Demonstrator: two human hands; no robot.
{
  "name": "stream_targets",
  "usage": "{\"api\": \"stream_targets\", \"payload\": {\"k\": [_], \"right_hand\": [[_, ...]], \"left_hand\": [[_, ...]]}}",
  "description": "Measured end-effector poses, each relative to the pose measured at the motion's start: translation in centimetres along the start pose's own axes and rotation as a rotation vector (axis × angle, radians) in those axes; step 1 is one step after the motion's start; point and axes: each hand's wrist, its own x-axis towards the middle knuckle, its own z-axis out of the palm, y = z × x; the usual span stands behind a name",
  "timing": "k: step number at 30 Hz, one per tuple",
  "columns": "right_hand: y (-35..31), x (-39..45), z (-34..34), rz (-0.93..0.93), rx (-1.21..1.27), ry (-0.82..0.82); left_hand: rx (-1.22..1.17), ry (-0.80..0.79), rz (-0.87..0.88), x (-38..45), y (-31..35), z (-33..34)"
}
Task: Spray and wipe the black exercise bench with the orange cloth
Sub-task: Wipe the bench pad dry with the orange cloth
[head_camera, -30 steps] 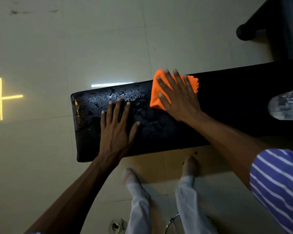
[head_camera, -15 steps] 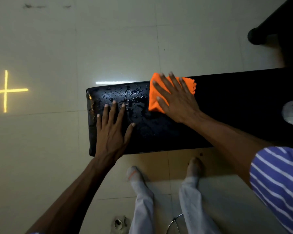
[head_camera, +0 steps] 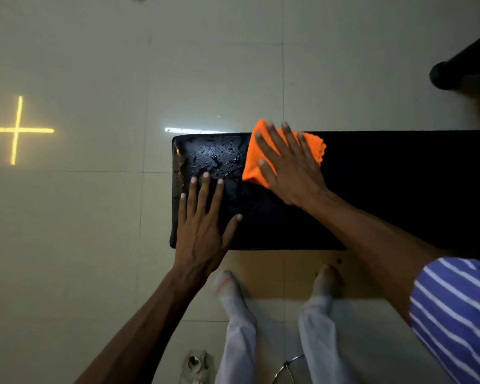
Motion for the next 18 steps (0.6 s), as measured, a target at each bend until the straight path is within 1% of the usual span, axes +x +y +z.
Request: {"api": "stream_targets", "payload": {"k": [2, 3, 4, 5, 7, 9, 10, 11, 13, 15, 16, 17, 18], "right_hand": [[-2.6, 1.9, 0.3, 0.151, 0.025, 0.047], [-3.8, 2.4, 0.6, 0.198, 0.031, 0.063], [-4.8, 2.4, 0.7, 0.204, 0.033, 0.072], [-5.3, 1.9, 0.8, 0.164, 0.03, 0.065], [-5.1, 0.0, 0.9, -0.012, -0.01, 0.025], [-3.3, -1.2, 0.3, -0.175, -0.052, -0.046], [-2.3, -1.0, -0.1, -0.213, -0.065, -0.077], [-1.6, -0.3, -0.3, -0.208, -0.067, -0.095], [-1.8, 2.0, -0.5, -0.09, -0.029, -0.081], [-4.2, 3.9, -0.3, 0.089, 0.035, -0.033], [-5.7, 4.4, -0.1, 0.145, 0.05, -0.012], [-6.9, 4.4, 0.2, 0.153, 0.059, 0.002], [-7.6, 3.7, 0.4, 0.108, 0.056, -0.002]], "left_hand": [[-0.011, 0.015, 0.013, -0.3, -0.6, 0.1], [-0.021, 0.018, 0.013, -0.5, -0.9, 0.1], [-0.03, 0.02, 0.008, -0.5, -1.2, 0.1], [-0.035, 0.019, 0.003, -0.6, -1.5, 0.0], [-0.035, 0.01, 0.001, -0.7, -1.8, -0.3], [-0.04, -0.002, 0.003, -0.9, -1.9, -0.7], [-0.045, -0.003, 0.005, -1.0, -1.9, -0.7], [-0.048, 0.001, 0.006, -1.0, -1.9, -0.7], [-0.043, 0.006, 0.008, -1.1, -2.1, -0.4], [-0.033, 0.013, 0.018, -1.1, -2.3, -0.1], [-0.029, 0.017, 0.019, -1.0, -2.3, 0.1], [-0.03, 0.017, 0.02, -1.0, -2.4, 0.2], [-0.035, 0.018, 0.021, -1.1, -2.4, 0.2]]}}
